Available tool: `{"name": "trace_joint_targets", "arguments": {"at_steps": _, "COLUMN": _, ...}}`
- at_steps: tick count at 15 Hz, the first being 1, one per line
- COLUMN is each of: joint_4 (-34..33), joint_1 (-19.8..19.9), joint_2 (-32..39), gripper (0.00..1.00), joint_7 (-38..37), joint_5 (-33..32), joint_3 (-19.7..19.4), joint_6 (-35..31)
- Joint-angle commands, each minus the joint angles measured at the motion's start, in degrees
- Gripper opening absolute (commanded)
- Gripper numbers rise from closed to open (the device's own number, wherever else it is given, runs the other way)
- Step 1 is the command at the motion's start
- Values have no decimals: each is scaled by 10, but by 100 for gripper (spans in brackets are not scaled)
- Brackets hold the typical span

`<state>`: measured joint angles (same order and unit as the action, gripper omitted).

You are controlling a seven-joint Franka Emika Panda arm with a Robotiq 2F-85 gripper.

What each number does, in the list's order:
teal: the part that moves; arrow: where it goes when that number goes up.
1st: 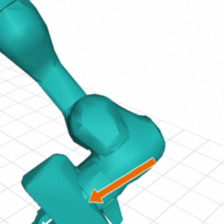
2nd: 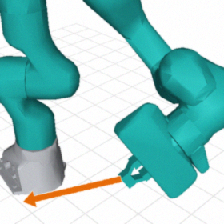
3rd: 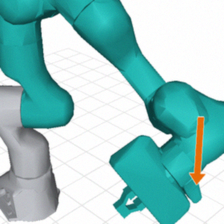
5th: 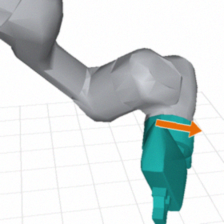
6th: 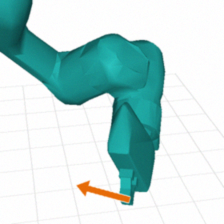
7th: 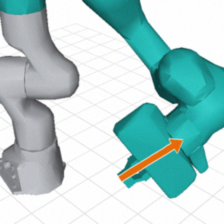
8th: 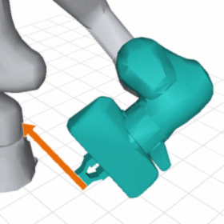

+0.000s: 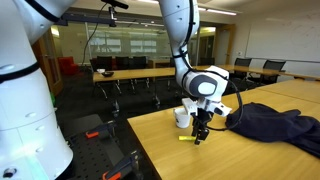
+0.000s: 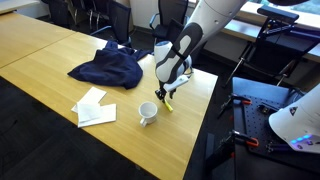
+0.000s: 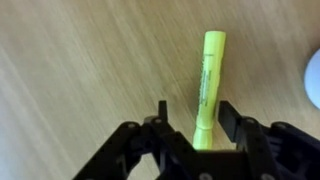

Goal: Put the marker inside the mug cup

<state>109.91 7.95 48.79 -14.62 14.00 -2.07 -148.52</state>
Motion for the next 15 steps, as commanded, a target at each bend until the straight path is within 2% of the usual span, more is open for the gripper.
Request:
{"name": "trace_joint_targets", "arguments": {"at_steps": 1, "joint_4": -40, "joint_1": 6, "joint_2": 19, "gripper": 29, "joint_7": 20, "joint_5": 10, "joint_3": 10, "joint_6": 45}}
{"name": "trace_joint_targets", "arguments": {"at_steps": 5, "joint_4": -63, "joint_1": -1, "joint_2": 26, "gripper": 1, "joint_7": 14, "joint_5": 9, "joint_3": 9, "joint_6": 70}}
{"name": "trace_joint_targets", "arguments": {"at_steps": 8, "joint_4": -64, "joint_1": 2, "joint_2": 21, "gripper": 5, "joint_7": 28, "joint_5": 4, "joint_3": 9, "joint_6": 70}}
{"name": "trace_joint_targets", "arguments": {"at_steps": 10, "joint_4": -46, "joint_1": 13, "joint_2": -1, "gripper": 5, "joint_7": 95, "joint_5": -11, "joint_3": 19, "joint_6": 43}}
{"name": "trace_joint_targets", "arguments": {"at_steps": 12, "joint_4": -28, "joint_1": 10, "joint_2": -29, "gripper": 5, "joint_7": 145, "joint_5": -28, "joint_3": 16, "joint_6": 38}}
{"name": "trace_joint_targets", "arguments": {"at_steps": 15, "joint_4": 5, "joint_1": 25, "joint_2": -76, "gripper": 5, "joint_7": 231, "joint_5": -39, "joint_3": 33, "joint_6": 23}}
